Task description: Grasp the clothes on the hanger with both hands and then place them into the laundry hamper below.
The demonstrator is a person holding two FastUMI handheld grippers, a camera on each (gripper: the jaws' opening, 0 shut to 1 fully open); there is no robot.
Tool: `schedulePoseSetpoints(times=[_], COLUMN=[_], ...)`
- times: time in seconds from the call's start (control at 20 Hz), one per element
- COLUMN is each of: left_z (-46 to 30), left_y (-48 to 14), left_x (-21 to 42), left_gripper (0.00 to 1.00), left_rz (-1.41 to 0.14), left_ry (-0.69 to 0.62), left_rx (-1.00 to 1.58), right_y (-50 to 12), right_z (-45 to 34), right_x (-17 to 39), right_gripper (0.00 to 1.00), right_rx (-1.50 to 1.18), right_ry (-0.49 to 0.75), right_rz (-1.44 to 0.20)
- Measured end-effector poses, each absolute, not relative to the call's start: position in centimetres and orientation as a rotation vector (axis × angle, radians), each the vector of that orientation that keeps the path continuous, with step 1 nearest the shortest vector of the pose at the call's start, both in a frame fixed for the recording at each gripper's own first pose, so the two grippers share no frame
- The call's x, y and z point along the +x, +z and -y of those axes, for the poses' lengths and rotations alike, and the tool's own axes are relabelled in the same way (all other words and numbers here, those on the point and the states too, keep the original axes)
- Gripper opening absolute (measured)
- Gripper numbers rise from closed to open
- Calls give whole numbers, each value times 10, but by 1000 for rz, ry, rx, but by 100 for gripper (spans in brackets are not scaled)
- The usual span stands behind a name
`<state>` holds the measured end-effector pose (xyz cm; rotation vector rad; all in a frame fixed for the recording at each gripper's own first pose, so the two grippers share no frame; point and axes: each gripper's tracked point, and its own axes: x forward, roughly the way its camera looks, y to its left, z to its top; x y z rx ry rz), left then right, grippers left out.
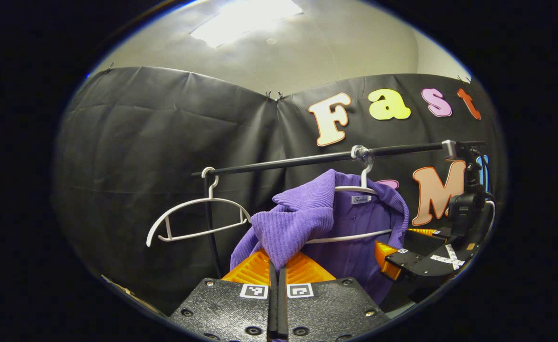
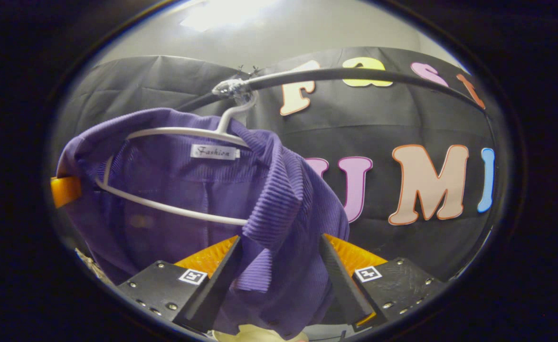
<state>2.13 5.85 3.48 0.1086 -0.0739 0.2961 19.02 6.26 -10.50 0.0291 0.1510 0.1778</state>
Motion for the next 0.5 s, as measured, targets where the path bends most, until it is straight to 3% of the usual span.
schedulePoseSetpoints(times=[0.4,0.5], left_z=[-76,-77], left_y=[43,44], left_x=[22,21], left_gripper=[2,2], left_rz=[100,105], left_ry=[343,348], left_rx=[110,112], right_y=[-126,-129], right_z=[-57,-53], right_x=[215,216], right_gripper=[97,75], right_rx=[69,69], right_ry=[117,97], right_rz=[-201,-222])
